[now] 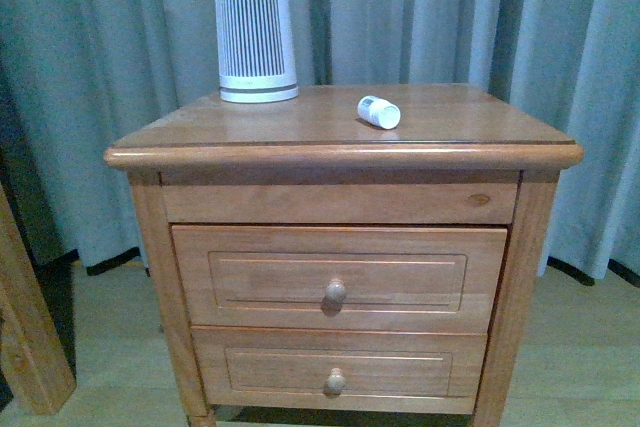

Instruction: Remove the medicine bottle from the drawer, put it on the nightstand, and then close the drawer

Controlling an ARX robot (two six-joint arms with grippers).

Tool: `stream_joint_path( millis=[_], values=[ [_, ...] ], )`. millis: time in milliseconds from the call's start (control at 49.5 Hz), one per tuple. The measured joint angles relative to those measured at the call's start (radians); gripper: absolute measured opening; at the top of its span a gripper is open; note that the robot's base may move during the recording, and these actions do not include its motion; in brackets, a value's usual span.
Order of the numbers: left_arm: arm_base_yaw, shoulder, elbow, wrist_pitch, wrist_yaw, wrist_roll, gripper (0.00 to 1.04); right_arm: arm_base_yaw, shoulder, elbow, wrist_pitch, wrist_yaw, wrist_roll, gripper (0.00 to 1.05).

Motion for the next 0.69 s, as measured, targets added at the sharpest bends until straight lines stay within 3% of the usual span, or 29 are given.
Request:
stream_joint_path(
  millis=[464,686],
  values=[
    [0.0,0.0,0.0,0.0,0.0,0.0,0.98,0.0,0.0,0.0,0.0,0.0,0.0,0.98],
    [0.0,0.0,0.0,0.0,0.0,0.0,0.98,0.0,0.0,0.0,0.0,0.0,0.0,0.98]
  ],
)
